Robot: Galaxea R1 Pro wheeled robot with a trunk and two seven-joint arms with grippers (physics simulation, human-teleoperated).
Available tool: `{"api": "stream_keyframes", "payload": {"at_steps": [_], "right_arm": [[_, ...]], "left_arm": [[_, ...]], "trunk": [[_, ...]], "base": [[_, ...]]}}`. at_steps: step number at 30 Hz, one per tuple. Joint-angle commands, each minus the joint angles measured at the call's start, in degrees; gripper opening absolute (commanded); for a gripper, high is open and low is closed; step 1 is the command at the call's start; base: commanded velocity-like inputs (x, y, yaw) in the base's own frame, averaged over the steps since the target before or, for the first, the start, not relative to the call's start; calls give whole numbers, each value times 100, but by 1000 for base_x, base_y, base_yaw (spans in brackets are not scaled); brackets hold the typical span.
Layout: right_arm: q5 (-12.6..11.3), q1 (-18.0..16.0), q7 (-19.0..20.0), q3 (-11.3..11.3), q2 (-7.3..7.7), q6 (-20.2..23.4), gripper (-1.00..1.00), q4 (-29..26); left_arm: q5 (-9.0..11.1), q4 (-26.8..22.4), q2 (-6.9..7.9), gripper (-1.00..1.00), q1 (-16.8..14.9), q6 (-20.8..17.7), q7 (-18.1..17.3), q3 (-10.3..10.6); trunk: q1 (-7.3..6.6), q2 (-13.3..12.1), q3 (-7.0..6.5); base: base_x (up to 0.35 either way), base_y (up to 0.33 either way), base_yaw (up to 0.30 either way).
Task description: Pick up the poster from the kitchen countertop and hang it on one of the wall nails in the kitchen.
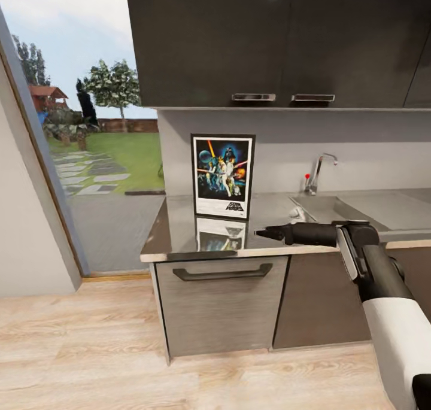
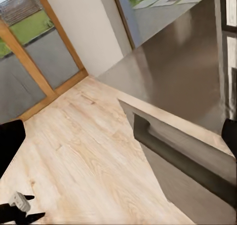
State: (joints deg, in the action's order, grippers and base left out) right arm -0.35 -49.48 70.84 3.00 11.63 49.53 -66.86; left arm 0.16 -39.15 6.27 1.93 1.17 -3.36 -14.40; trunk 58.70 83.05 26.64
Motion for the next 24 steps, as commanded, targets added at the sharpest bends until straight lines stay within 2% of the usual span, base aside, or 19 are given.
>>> {"api": "stream_keyframes", "payload": {"at_steps": [1,5,15,24], "right_arm": [[-10,-28,132,2,41,-24,100,109],[-49,-73,478,-7,91,-135,100,280],[-61,-78,526,-25,64,-149,100,283],[-160,-78,528,-25,65,-154,100,245]], "left_arm": [[1,-9,-3,100,1,6,-51,-33],[1,-13,-3,100,1,6,-75,-52],[1,-14,-3,100,1,2,-77,-54],[-1,-14,-3,100,1,-2,-77,-54]], "trunk": [[3,3,5],[3,3,5],[3,3,5],[3,3,5]], "base": [[280,-197,0],[253,-188,0],[85,-44,0],[277,-3,0]]}}
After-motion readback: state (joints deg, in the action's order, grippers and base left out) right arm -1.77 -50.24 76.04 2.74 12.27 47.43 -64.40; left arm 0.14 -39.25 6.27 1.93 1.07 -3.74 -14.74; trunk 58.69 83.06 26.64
